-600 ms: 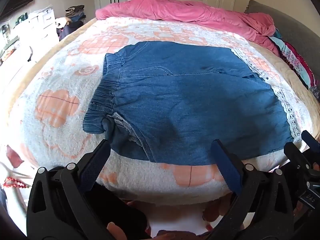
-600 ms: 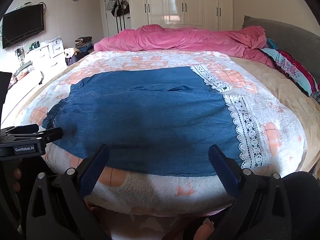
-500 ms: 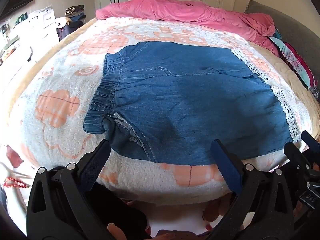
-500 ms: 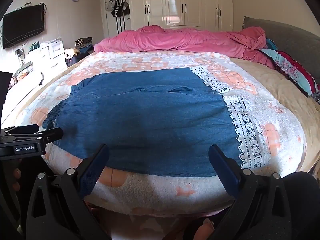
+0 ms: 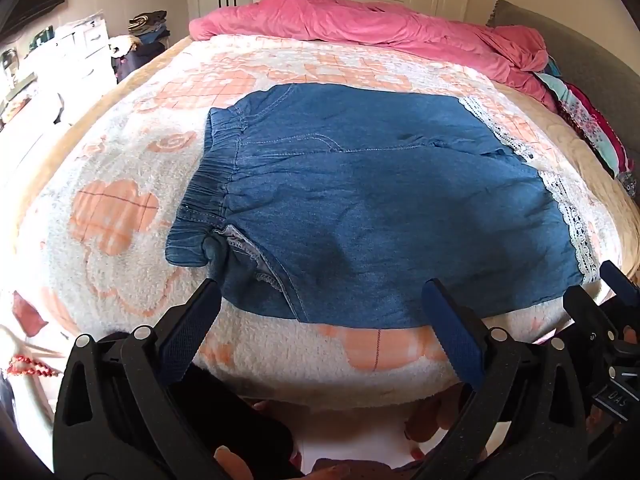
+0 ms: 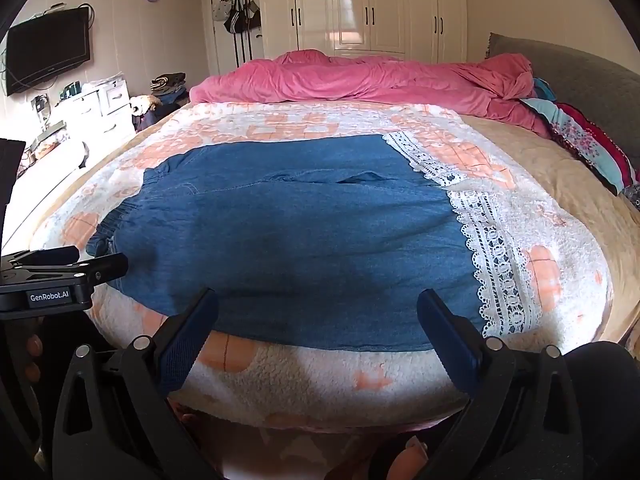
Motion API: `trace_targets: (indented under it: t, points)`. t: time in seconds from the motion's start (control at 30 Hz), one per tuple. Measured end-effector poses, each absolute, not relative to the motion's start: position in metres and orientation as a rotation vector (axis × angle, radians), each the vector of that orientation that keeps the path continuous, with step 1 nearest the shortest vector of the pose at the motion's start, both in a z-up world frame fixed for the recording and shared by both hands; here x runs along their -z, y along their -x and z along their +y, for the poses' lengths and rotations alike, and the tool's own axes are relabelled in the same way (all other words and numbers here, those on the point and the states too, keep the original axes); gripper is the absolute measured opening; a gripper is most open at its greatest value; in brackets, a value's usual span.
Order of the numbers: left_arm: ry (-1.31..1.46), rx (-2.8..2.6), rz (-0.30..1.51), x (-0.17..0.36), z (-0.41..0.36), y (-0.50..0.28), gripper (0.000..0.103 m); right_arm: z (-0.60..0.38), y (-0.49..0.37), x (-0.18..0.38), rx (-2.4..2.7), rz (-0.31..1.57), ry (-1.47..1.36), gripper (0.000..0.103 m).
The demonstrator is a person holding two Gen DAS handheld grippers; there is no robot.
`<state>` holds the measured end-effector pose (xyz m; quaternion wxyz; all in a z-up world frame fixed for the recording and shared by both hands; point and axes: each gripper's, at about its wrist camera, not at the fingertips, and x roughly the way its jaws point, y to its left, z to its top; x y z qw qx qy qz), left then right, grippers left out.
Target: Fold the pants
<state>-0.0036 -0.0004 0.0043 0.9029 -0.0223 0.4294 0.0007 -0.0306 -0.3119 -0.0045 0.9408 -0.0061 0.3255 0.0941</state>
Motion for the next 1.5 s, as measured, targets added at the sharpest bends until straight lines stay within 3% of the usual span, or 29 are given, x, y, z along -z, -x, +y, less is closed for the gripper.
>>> trace_targets:
  t: [1.5]
  points:
    - [0.05, 0.006, 0.887, -0.0039, 0.001, 0.0036, 0.094, -0.3142, 0.0298, 0.0087, -0.183, 0.67, 0.028, 0.099]
